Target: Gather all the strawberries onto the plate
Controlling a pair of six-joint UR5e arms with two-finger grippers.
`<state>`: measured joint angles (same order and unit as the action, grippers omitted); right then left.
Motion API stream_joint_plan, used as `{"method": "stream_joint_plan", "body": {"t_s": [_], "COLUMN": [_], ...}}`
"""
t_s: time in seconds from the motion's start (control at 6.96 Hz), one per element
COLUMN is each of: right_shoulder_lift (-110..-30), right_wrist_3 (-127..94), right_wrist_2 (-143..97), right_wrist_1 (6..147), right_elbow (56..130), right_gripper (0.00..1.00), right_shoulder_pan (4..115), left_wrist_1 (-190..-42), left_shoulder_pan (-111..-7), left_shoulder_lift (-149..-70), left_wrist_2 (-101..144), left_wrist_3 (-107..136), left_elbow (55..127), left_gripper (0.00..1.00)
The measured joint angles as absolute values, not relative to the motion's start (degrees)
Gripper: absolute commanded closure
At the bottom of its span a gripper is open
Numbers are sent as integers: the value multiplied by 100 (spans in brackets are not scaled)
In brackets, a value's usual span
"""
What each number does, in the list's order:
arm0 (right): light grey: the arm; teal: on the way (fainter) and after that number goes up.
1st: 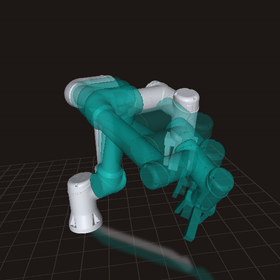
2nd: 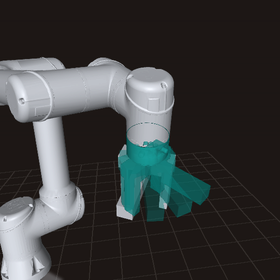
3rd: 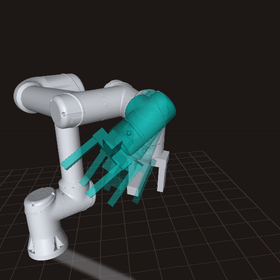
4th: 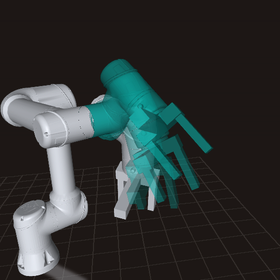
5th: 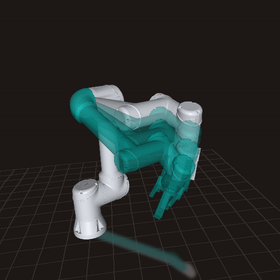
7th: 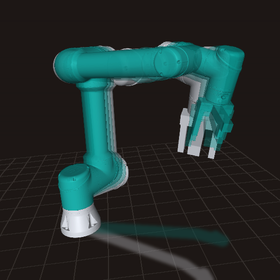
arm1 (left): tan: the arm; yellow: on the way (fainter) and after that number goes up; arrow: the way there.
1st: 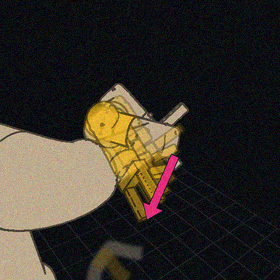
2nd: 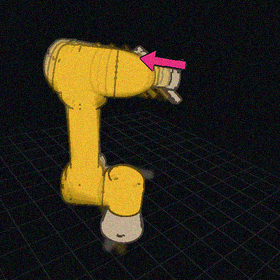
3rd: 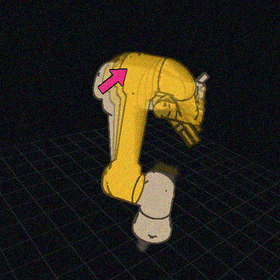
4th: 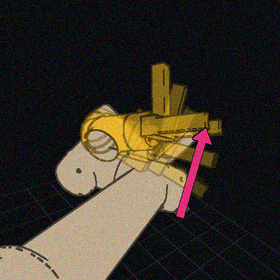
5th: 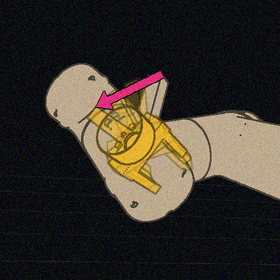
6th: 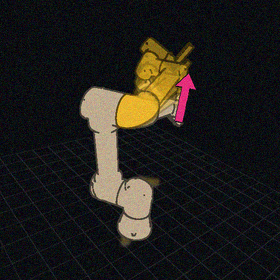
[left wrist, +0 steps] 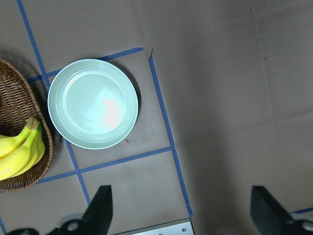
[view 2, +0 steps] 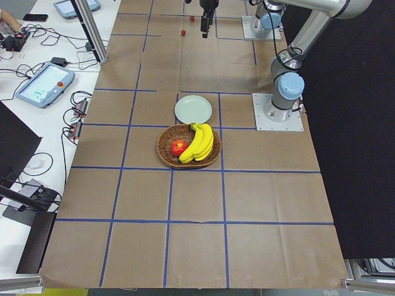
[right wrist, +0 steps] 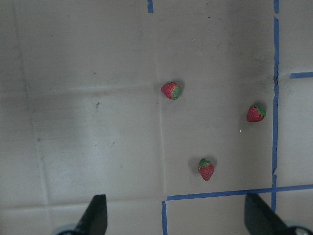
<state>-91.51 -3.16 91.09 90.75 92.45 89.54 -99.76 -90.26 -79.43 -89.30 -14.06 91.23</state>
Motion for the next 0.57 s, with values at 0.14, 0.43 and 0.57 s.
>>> {"method": "stream_joint_plan", "body": {"t_s": [0.14, 0.43, 0.57], "right_shoulder_lift": [-9157, -9158, -9153], "right_wrist_3": [-315, -279, -269], "right_wrist_2": [9107, 9109, 9115], "right_wrist_1": [9076, 9083, 9093], "right_elbow": [9259, 9256, 9246], "right_gripper": [0, 0, 0], "right_shoulder_pan": [8955, 8940, 8923], "left_wrist_1": [-9976, -9976, -9976], "left_shoulder_pan": [-9026, -9026, -9026], "left_shoulder_lift": [-7944, -7945, -7945], "left_wrist_2": [-8930, -8930, -8930], "left_wrist_3": [-1406, -1406, -1406], "left_elbow": [9123, 9123, 9123], "left_gripper": [0, 0, 0]}}
